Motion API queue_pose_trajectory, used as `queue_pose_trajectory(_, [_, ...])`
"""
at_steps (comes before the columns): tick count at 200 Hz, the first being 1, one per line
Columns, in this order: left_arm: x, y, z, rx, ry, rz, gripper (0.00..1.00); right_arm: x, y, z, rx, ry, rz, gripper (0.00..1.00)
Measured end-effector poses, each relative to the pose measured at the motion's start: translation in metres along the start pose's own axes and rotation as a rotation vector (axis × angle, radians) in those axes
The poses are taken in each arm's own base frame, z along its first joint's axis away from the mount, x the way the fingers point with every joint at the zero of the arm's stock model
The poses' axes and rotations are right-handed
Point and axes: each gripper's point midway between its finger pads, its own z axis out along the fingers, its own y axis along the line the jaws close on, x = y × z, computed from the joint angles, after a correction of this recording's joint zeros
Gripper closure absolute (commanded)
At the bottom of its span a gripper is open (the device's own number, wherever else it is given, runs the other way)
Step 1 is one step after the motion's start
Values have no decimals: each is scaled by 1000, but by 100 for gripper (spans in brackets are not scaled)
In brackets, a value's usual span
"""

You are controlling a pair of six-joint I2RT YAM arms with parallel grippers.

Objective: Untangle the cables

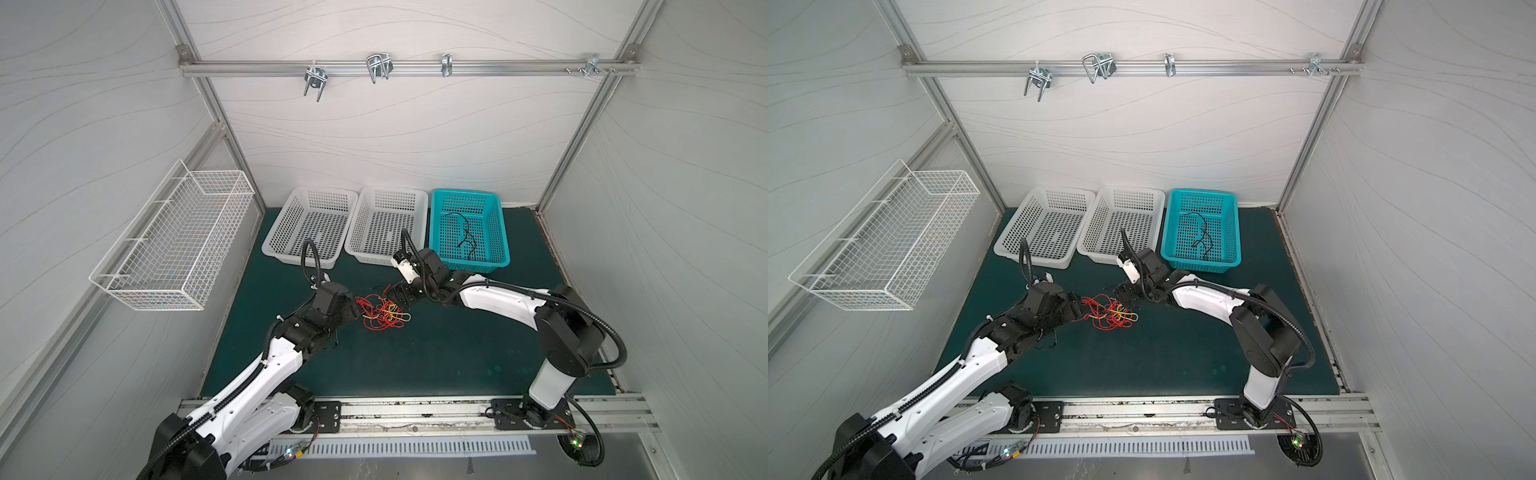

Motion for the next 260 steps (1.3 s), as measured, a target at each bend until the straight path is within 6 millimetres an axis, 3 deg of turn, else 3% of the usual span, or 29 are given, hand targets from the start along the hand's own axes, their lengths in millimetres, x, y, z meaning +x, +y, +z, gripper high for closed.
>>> queue_pose_trajectory(46, [16,9,10,-57,73,-19,73,-14,6,-3,2,-33,-15,18])
queue_pose_trajectory(69, [19,8,12,-54,87,-19,100,-17,10,-3,-4,-41,-22,18])
queue_pose_trajectory(125, [9,-9,10,2,75,-15,100,-25,18,-9,-29,-84,-53,19])
queue_pose_trajectory(208, [-30,-98,-21,362,48,55,100,-37,62,-35,-178,-227,-162,19])
queue_pose_trajectory(260, [-31,-118,-31,468,62,81,100,-30,79,-32,-203,-247,-222,19])
